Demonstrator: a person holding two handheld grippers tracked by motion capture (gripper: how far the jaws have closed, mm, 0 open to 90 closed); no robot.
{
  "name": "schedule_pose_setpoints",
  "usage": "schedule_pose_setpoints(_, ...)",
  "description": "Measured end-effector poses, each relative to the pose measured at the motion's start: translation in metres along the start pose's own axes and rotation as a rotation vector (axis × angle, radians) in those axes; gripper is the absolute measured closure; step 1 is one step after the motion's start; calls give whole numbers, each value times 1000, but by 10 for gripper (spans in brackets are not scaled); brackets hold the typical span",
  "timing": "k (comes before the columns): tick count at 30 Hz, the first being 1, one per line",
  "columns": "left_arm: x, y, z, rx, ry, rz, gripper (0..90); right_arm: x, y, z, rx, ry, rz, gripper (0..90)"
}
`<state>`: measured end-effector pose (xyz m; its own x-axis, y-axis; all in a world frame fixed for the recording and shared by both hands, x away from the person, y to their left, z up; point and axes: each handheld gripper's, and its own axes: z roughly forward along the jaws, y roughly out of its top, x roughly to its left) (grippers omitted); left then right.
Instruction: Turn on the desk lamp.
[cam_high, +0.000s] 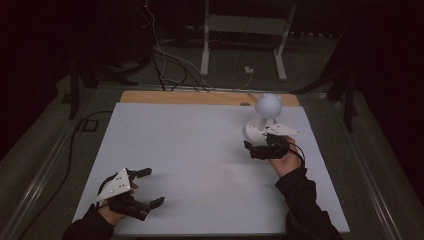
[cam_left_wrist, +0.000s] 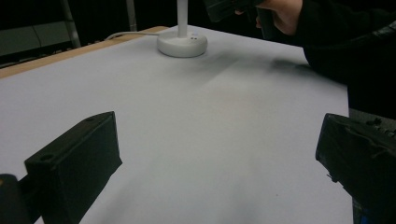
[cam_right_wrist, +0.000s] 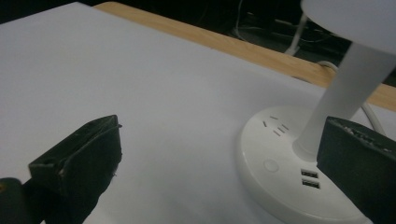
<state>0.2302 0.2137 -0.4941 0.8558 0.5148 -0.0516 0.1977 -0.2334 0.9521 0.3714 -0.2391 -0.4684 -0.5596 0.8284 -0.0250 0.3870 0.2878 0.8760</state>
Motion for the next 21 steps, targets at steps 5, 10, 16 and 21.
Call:
schedule_pose_setpoints(5,0,0,0,-5,-4,-2,3,-2,-6,6,-21,-47,31,0)
schedule_pose_setpoints(10,0,0,0,-5,-4,-7,3,-6,-8,12,-28,-99,54,15)
schedule_pose_setpoints(16,0,0,0,-2,-4,-6,3,-8,-7,16,-25,-115,76,54)
schedule_pose_setpoints(21,0,0,0,0,-4,-3,3,-7,-6,24,-39,-199,109,79)
